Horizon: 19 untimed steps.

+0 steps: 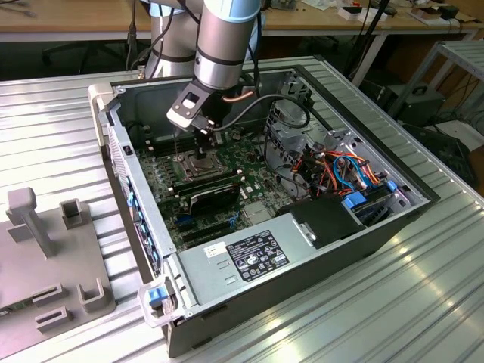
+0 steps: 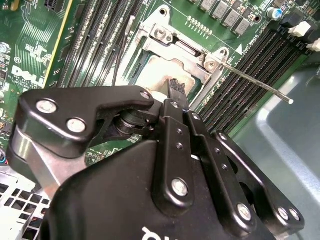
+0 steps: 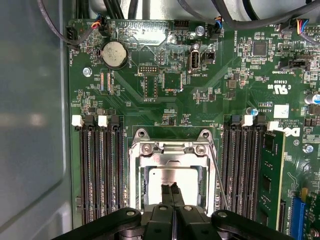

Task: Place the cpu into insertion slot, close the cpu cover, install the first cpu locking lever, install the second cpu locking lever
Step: 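Install the first cpu locking lever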

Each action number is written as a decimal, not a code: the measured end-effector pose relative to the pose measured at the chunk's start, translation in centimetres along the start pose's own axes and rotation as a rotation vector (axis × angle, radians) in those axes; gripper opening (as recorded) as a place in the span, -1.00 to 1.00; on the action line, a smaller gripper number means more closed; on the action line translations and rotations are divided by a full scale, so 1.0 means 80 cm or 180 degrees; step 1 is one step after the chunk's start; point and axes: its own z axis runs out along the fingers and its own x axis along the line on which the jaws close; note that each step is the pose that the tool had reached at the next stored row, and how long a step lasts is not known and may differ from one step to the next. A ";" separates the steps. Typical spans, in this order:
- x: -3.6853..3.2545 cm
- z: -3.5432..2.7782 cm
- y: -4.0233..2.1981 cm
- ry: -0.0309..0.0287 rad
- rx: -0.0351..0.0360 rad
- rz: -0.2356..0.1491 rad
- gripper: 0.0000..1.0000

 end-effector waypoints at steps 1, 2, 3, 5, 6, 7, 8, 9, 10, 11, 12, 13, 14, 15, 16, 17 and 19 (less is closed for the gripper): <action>0.0000 0.0001 -0.0012 0.0000 0.0000 0.0000 -0.79; 0.0001 0.0003 -0.0030 0.0000 0.0000 0.0000 -0.79; 0.0000 0.0004 -0.0048 0.0000 0.0000 0.0000 -0.79; 0.0001 0.0006 -0.0072 0.0000 0.0000 0.0000 -0.79; 0.0001 0.0006 -0.0072 0.0000 0.0000 0.0000 -0.79; 0.0001 0.0006 -0.0072 0.0000 0.0000 0.0000 -0.79; 0.0001 0.0006 -0.0074 0.0000 0.0000 0.0000 -0.79; 0.0000 0.0006 -0.0075 0.0000 0.0000 0.0000 -0.79; 0.0000 0.0006 -0.0075 0.0000 0.0000 0.0000 -0.79; 0.0001 0.0006 -0.0075 0.0000 0.0000 0.0000 -0.79; 0.0001 0.0006 -0.0075 0.0000 0.0000 0.0000 -0.79; 0.0001 0.0006 -0.0075 0.0000 0.0000 0.0000 -0.79; 0.0001 0.0006 -0.0076 0.0000 0.0000 0.0000 -0.79; 0.0001 0.0006 -0.0076 0.0000 0.0000 0.0000 -0.79; 0.0001 0.0006 -0.0076 0.0000 0.0000 0.0000 -0.79; 0.0001 0.0006 -0.0076 0.0000 0.0000 0.0000 -0.79; 0.0000 0.0006 -0.0077 0.0000 0.0000 0.0000 -0.79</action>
